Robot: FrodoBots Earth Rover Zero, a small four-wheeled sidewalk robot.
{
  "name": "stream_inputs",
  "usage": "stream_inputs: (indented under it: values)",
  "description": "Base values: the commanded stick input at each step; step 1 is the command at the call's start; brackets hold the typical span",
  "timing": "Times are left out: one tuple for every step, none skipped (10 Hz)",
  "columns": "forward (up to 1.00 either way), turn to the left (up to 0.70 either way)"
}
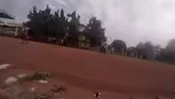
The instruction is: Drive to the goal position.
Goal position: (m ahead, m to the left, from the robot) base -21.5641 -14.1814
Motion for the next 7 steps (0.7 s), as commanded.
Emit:
stream_inputs:
  values:
    - [0.00, 0.50]
    - [0.00, 0.50]
    - [0.00, 0.50]
    - [0.00, 0.50]
    - [0.00, 0.50]
    - [0.00, 0.50]
    - [0.00, 0.50]
